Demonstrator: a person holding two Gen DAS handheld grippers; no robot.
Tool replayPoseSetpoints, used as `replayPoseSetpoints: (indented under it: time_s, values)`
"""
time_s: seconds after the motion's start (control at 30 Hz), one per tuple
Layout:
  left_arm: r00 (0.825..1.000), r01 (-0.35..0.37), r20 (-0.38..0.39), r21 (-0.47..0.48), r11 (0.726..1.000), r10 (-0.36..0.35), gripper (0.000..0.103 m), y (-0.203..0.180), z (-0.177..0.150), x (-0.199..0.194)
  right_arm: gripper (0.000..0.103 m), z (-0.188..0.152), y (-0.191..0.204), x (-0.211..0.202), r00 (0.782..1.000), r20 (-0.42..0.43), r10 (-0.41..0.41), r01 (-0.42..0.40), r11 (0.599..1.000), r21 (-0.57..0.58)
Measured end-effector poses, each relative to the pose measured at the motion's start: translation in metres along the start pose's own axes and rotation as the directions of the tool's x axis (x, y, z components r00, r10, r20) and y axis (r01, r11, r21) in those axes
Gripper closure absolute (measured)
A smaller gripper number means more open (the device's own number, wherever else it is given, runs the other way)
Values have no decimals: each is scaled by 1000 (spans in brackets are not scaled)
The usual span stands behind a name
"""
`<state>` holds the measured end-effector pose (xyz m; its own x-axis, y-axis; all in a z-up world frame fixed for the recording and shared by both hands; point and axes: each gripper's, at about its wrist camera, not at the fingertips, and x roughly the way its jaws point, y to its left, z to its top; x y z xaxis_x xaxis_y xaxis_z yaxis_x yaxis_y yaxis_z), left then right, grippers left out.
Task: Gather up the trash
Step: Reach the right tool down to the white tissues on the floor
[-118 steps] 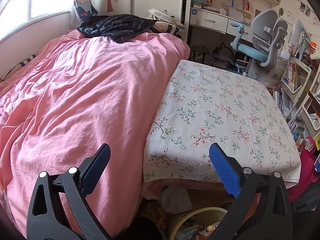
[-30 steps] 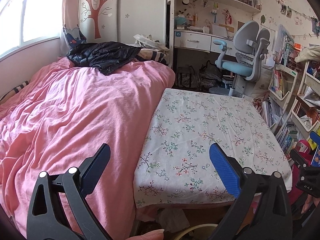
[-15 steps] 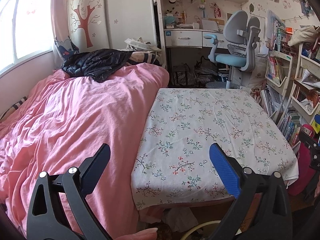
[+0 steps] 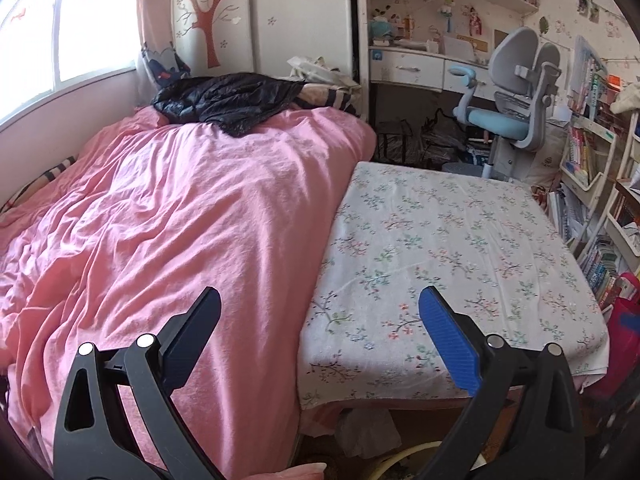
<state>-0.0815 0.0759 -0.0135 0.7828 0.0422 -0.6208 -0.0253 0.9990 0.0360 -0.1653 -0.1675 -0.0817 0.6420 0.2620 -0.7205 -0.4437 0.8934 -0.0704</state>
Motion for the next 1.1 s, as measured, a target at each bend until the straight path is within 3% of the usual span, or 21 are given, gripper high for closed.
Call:
replayPoseSetpoints:
  time_s: [0.07, 0.2, 0.33, 0.43, 0.53, 0.63, 0.73, 0.77, 0.83, 0.87, 0.9, 0.93, 0.97, 1.07, 1.1]
  values:
    - [998, -6, -57, -68, 998, 2, 7, 22, 2, 9, 8, -7, 32, 49, 982, -120, 146, -152, 988, -38]
    - [999, -3, -53, -204, 979, -8, 7, 65, 4, 8, 8, -8, 89, 149, 949, -213, 231, -255, 963, -90]
    - [997, -25, -78, -250, 968, 5, 7, 89, 3, 16, 8, -19, 122, 244, 913, -346, 216, -283, 946, -156]
    - [995, -38, -99, -259, 965, 13, 7, 98, 3, 24, 8, -41, 129, 291, 865, -469, 177, -293, 937, -187]
    - [993, -15, -120, -279, 960, -19, 7, 101, 3, 31, 8, -62, 114, 311, 806, -563, 181, -299, 946, -124]
    - [991, 12, -123, -285, 958, -49, 7, 100, 4, 34, 8, -82, 87, 314, 721, -629, 291, -323, 944, 67]
    - [990, 20, -129, -278, 960, -57, 7, 97, 3, 35, 10, -109, 83, 311, 582, -718, 381, -392, 905, 162]
    - [989, 23, -131, -280, 960, -62, 7, 97, 2, 35, 10, -117, 86, 309, 526, -754, 394, -419, 891, 173]
    - [989, 31, -131, -286, 958, -71, 7, 97, 2, 34, 10, -135, 88, 316, 340, -791, 508, -451, 827, 337]
    - [989, 35, -131, -288, 957, -76, 7, 97, 1, 34, 10, -141, 83, 323, 267, -779, 568, -438, 791, 427]
    - [989, 37, -129, -288, 957, -77, 7, 96, 1, 33, 10, -144, 81, 333, 219, -757, 616, -406, 763, 503]
    - [989, 35, -127, -286, 958, -74, 7, 96, 1, 33, 10, -146, 74, 347, 188, -727, 660, -354, 736, 577]
    - [989, 32, -129, -281, 959, -71, 7, 94, 1, 33, 10, -147, 67, 362, 178, -703, 688, -304, 718, 626]
    - [987, 30, -144, -269, 963, -71, 7, 90, 0, 37, 9, -149, 52, 410, 204, -693, 691, -170, 722, 670]
    - [986, 31, -149, -267, 963, -73, 7, 89, 0, 38, 9, -149, 47, 427, 235, -739, 631, -133, 774, 619]
